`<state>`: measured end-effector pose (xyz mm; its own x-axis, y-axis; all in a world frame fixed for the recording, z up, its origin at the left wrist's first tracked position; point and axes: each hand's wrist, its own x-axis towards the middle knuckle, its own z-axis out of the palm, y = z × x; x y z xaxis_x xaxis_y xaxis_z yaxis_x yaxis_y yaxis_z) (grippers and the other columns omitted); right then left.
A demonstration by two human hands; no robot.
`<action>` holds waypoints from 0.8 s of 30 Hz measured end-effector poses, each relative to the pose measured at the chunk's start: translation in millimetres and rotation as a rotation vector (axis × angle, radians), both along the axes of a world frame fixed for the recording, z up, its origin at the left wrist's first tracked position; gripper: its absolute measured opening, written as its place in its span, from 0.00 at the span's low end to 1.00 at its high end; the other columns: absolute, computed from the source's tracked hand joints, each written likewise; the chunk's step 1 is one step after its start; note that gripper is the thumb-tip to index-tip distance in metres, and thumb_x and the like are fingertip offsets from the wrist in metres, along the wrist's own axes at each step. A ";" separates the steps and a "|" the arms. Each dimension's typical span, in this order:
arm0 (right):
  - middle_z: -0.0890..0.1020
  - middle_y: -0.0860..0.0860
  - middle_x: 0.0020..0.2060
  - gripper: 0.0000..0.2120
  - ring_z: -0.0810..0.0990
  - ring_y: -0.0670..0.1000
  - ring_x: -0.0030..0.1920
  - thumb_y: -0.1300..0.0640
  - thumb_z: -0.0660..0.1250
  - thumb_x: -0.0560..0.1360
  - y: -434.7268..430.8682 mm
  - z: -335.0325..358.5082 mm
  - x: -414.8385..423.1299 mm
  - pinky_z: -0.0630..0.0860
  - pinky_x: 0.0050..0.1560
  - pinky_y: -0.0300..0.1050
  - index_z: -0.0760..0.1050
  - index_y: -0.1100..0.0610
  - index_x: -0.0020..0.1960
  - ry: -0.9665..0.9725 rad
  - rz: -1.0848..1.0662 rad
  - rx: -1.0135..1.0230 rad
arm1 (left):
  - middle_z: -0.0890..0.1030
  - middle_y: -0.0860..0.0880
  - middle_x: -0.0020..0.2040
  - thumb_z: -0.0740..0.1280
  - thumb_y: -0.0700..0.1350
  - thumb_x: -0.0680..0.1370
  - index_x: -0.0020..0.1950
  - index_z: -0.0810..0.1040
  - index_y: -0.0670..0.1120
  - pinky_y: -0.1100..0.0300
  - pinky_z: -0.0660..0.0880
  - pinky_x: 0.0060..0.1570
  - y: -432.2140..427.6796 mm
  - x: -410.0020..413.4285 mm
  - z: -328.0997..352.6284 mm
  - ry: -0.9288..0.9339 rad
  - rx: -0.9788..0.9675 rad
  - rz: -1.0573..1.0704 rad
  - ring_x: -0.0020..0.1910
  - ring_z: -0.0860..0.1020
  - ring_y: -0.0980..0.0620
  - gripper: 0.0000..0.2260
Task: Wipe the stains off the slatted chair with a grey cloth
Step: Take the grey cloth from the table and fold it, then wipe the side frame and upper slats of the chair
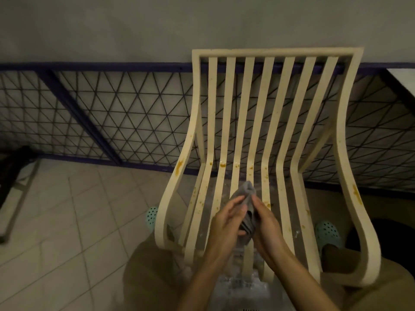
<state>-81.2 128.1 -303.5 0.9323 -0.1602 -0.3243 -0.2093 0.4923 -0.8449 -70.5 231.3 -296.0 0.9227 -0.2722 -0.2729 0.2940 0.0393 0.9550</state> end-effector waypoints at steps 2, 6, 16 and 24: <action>0.83 0.62 0.52 0.15 0.83 0.56 0.50 0.52 0.60 0.80 2.7 -5.1 -3.5 0.79 0.48 0.50 0.78 0.61 0.58 0.087 -0.085 0.113 | 0.80 0.56 0.55 0.60 0.49 0.81 0.62 0.77 0.54 0.63 0.79 0.43 -0.1 -4.7 -4.9 0.022 0.012 -0.024 0.53 0.80 0.58 0.11; 0.81 0.67 0.53 0.15 0.83 0.59 0.48 0.55 0.61 0.80 1.7 -16.1 -17.3 0.79 0.51 0.54 0.77 0.66 0.57 0.178 -0.151 0.184 | 0.83 0.54 0.50 0.64 0.44 0.80 0.51 0.81 0.55 0.62 0.80 0.43 4.2 -11.5 -5.2 -0.132 0.223 0.002 0.50 0.81 0.57 0.08; 0.82 0.61 0.55 0.21 0.80 0.59 0.57 0.52 0.66 0.73 -25.3 25.5 -5.7 0.74 0.63 0.56 0.76 0.61 0.63 0.159 0.158 0.431 | 0.78 0.55 0.58 0.72 0.48 0.74 0.63 0.75 0.52 0.64 0.77 0.54 11.4 0.0 15.9 -0.323 0.492 0.232 0.56 0.76 0.61 0.19; 0.83 0.62 0.51 0.11 0.83 0.61 0.52 0.65 0.62 0.78 6.0 26.6 5.3 0.79 0.57 0.57 0.77 0.62 0.59 0.067 0.229 0.141 | 0.79 0.55 0.59 0.70 0.42 0.76 0.64 0.76 0.52 0.64 0.77 0.51 61.6 -5.7 16.1 -0.282 0.349 0.178 0.58 0.77 0.60 0.17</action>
<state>-75.8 134.1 -276.9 0.9146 0.1033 -0.3910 -0.3821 0.5371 -0.7520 -76.2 292.9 -279.9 0.9978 -0.0403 -0.0526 0.0397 -0.2720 0.9615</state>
